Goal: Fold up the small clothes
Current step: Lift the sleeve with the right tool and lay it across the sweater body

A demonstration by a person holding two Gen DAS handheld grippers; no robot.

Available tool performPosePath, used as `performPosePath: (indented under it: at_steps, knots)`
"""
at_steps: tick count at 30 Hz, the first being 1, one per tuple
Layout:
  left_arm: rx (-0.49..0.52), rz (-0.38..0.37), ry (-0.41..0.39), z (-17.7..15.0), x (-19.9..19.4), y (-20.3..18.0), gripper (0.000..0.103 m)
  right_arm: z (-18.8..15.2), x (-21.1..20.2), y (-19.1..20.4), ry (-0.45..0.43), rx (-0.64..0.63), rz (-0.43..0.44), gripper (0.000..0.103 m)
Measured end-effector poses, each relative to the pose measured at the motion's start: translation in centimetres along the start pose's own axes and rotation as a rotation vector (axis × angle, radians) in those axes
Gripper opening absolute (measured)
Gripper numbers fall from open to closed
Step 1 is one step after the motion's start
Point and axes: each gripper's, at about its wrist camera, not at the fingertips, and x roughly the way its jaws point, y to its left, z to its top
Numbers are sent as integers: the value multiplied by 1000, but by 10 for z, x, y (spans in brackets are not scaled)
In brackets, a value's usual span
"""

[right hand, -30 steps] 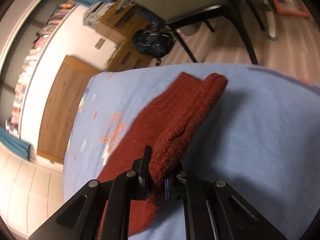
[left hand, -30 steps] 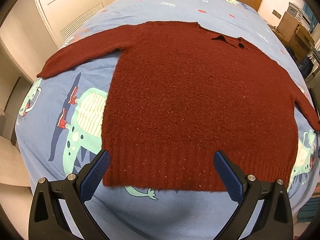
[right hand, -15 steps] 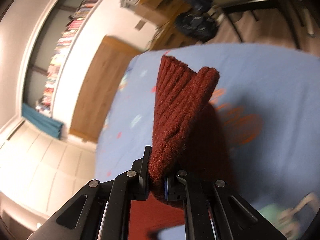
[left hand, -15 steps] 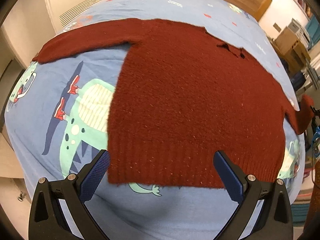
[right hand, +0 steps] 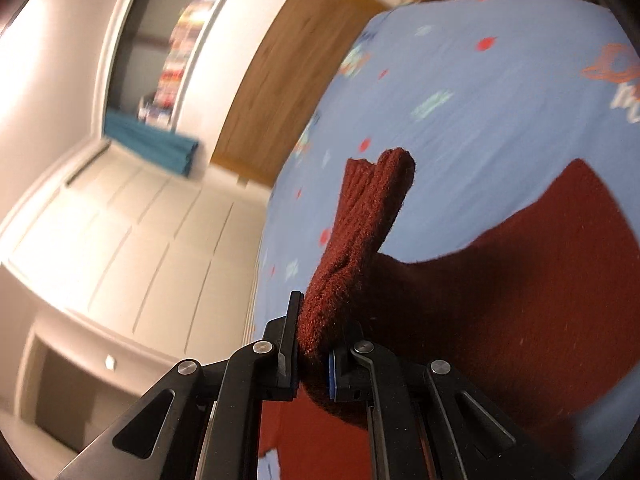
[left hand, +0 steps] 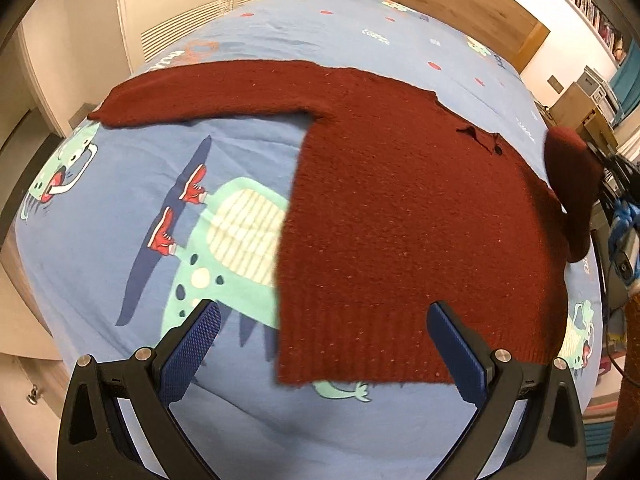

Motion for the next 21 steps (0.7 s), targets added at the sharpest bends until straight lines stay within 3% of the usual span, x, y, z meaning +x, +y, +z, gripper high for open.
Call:
performPosePath:
  at_steps: [6, 12, 21]
  knots:
    - [-30, 0, -1, -1, -1, 24, 102, -45, 57, 29, 93, -52, 8, 9]
    - [-27, 19, -10, 0, 1, 36, 102, -78, 98, 35, 157, -79, -10, 9]
    - [-18, 39, 3, -3, 15, 44, 102, -131, 143, 47, 238, -267, -140, 9]
